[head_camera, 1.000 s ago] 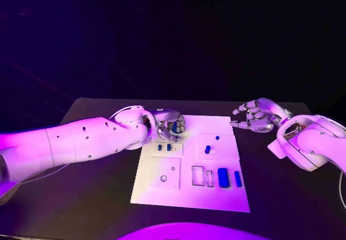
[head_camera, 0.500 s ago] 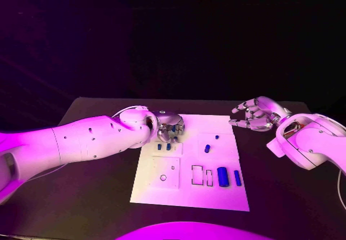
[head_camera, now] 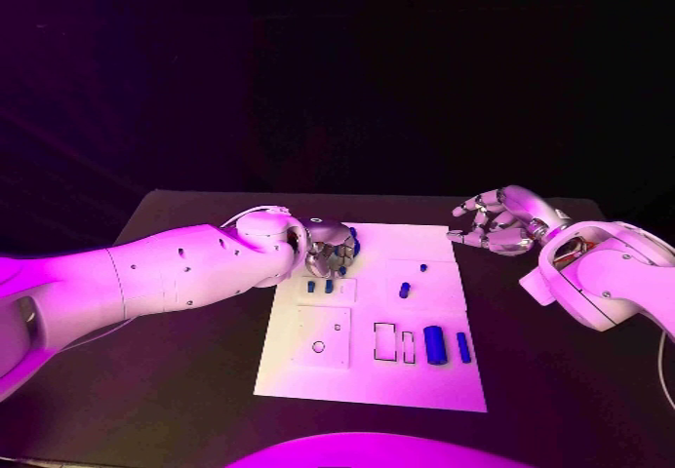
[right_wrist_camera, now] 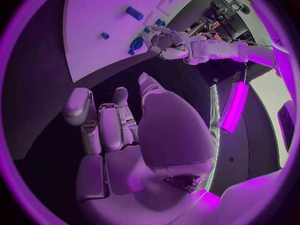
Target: Assemble the parts on the task board
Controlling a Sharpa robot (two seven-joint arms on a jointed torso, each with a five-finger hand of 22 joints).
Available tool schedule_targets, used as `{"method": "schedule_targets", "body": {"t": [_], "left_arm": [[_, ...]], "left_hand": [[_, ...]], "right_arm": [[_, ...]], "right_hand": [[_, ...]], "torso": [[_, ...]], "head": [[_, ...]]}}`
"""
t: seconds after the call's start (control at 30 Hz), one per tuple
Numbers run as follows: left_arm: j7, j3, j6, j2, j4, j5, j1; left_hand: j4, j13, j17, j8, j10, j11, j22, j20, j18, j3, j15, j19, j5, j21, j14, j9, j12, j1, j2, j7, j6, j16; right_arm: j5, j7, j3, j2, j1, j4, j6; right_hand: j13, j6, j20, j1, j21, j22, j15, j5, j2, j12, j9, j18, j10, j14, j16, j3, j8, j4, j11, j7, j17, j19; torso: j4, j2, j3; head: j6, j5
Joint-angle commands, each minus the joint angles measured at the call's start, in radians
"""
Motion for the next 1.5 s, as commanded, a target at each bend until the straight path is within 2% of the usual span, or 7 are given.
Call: {"method": "schedule_targets", "body": {"t": [0.03,0.33,0.9,1.0,1.17,1.3,1.5], "left_arm": [[-0.007,0.001,0.026,0.005,-0.005,-0.006,0.000],[0.001,0.000,0.029,0.019,-0.022,-0.006,0.000],[0.000,0.000,0.040,0.023,-0.030,-0.003,0.000],[0.002,0.000,0.041,0.023,-0.031,-0.003,0.000],[0.023,-0.001,0.028,0.027,-0.033,0.002,0.000],[0.038,-0.002,0.010,0.029,-0.034,0.008,-0.001],[0.046,-0.003,-0.007,0.028,-0.037,0.012,-0.002]], "left_hand": [[-0.005,-0.002,-0.002,-0.002,0.004,0.005,0.002,0.005,0.013,0.006,0.000,-0.003,-0.001,0.005,-0.004,-0.002,-0.007,0.009,0.000,0.000,0.012,0.005],[-0.019,-0.015,0.004,0.000,0.027,-0.001,0.020,0.001,0.014,0.026,-0.005,-0.009,-0.003,0.026,0.004,-0.015,-0.013,0.019,0.013,-0.008,0.046,0.022],[-0.023,-0.024,0.028,-0.008,0.042,-0.004,0.030,-0.001,0.014,0.032,-0.007,-0.012,-0.004,0.037,0.024,-0.024,-0.020,0.013,0.013,-0.010,0.056,0.043],[-0.031,-0.029,0.066,-0.009,0.065,-0.009,0.040,-0.004,0.014,0.039,-0.011,-0.011,-0.006,0.051,0.054,-0.029,-0.021,0.014,0.019,-0.014,0.075,0.073],[-0.052,-0.037,0.145,-0.009,0.120,-0.027,0.105,-0.014,0.005,0.050,-0.026,0.030,-0.008,0.107,0.115,-0.029,-0.028,0.014,0.033,-0.030,0.126,0.130],[-0.066,-0.045,0.179,-0.013,0.159,-0.037,0.151,-0.023,-0.003,0.058,-0.036,0.063,-0.009,0.144,0.145,-0.027,-0.044,0.013,0.043,-0.038,0.160,0.153],[-0.077,-0.053,0.194,-0.028,0.185,-0.041,0.182,-0.028,-0.009,0.065,-0.040,0.086,-0.010,0.168,0.164,-0.026,-0.072,0.006,0.047,-0.041,0.180,0.165]], "right_arm": [[0.000,0.022,0.000,0.001,0.000,0.002,-0.005],[0.001,0.020,0.000,0.003,0.000,0.002,0.002],[0.001,-0.003,0.000,0.005,0.000,0.001,0.039],[0.001,-0.005,0.000,0.006,0.000,0.000,0.043],[0.001,-0.007,0.000,0.008,0.000,-0.001,0.047],[0.001,-0.009,0.000,0.009,0.000,-0.002,0.050],[0.001,-0.012,0.000,0.009,0.000,-0.003,0.052]], "right_hand": [[-0.001,-0.001,0.000,0.010,-0.005,0.031,-0.002,0.005,0.003,-0.003,-0.002,0.009,-0.009,-0.001,-0.005,0.006,0.005,0.000,-0.014,0.000,-0.001,-0.001],[-0.007,-0.001,-0.001,0.009,-0.010,0.028,-0.002,0.006,0.003,-0.006,-0.002,0.009,-0.010,-0.001,-0.008,0.006,0.006,0.001,-0.015,0.000,-0.002,-0.001],[-0.015,-0.001,-0.001,0.004,-0.024,0.020,-0.003,0.004,0.003,-0.011,-0.002,0.011,-0.009,0.000,-0.015,0.006,0.009,0.002,-0.015,-0.001,-0.006,-0.002],[-0.019,0.000,-0.002,0.002,-0.030,0.018,-0.003,0.003,0.004,-0.013,-0.002,0.011,-0.010,0.001,-0.017,0.006,0.011,0.002,-0.015,-0.001,-0.006,-0.002],[-0.019,0.000,-0.002,0.002,-0.030,0.018,-0.003,0.003,0.004,-0.013,-0.002,0.011,-0.010,0.001,-0.017,0.006,0.011,0.002,-0.015,-0.001,-0.006,-0.002],[-0.020,0.000,-0.002,0.001,-0.032,0.016,-0.003,0.003,0.004,-0.014,-0.002,0.012,-0.010,0.001,-0.018,0.006,0.012,0.002,-0.015,-0.001,-0.007,-0.002],[-0.021,0.001,-0.002,0.001,-0.033,0.016,-0.003,0.003,0.005,-0.014,-0.002,0.012,-0.009,0.001,-0.018,0.006,0.012,0.002,-0.016,-0.001,-0.007,-0.002]], "torso": [[-0.0002,0.000,0.0006],[-0.0009,0.001,-0.0003],[0.0000,-0.001,0.0003],[0.0003,0.000,0.0000],[-0.0001,0.000,-0.0002],[-0.0008,0.000,-0.0005],[-0.0003,0.000,0.0005]], "head": [[-0.001,0.001],[0.000,0.003],[-0.002,0.004],[-0.003,0.003],[-0.003,0.004],[-0.003,0.002],[-0.004,0.002]]}}
